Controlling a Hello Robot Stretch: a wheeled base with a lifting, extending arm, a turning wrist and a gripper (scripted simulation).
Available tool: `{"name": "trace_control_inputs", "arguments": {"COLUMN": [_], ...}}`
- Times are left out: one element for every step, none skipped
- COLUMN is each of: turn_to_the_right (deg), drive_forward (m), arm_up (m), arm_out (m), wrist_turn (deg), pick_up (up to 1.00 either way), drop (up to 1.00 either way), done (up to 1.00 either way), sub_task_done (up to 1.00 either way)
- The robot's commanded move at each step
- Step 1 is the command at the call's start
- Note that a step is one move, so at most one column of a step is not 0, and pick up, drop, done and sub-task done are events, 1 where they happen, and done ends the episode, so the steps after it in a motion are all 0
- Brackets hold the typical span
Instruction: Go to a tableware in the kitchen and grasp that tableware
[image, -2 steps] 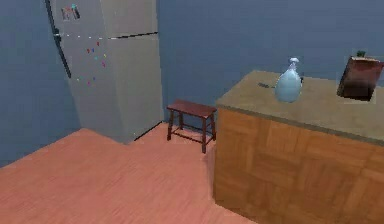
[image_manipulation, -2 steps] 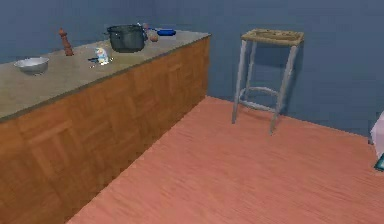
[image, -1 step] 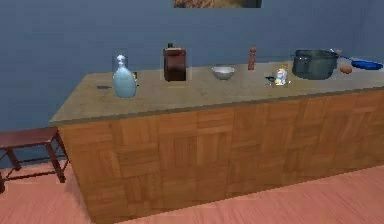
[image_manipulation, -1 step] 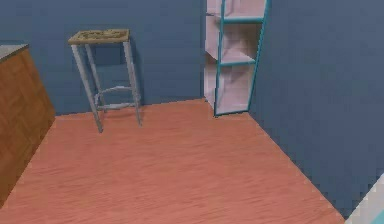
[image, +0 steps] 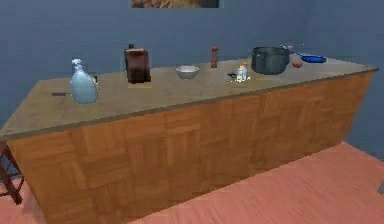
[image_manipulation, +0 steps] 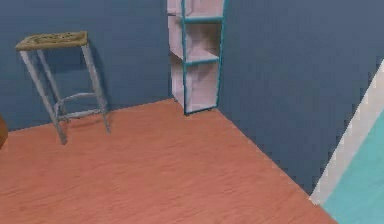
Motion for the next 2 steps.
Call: {"name": "trace_control_inputs", "arguments": {"turn_to_the_right": [0.0,-45.0], "drive_forward": [0.5,0.0], "arm_up": [0.0,0.0], "arm_out": [0.0,0.0], "wrist_turn": [0.0,0.0], "pick_up": [0.0,0.0], "drop": [0.0,0.0], "done": [0.0,0.0], "sub_task_done": [0.0,0.0]}}
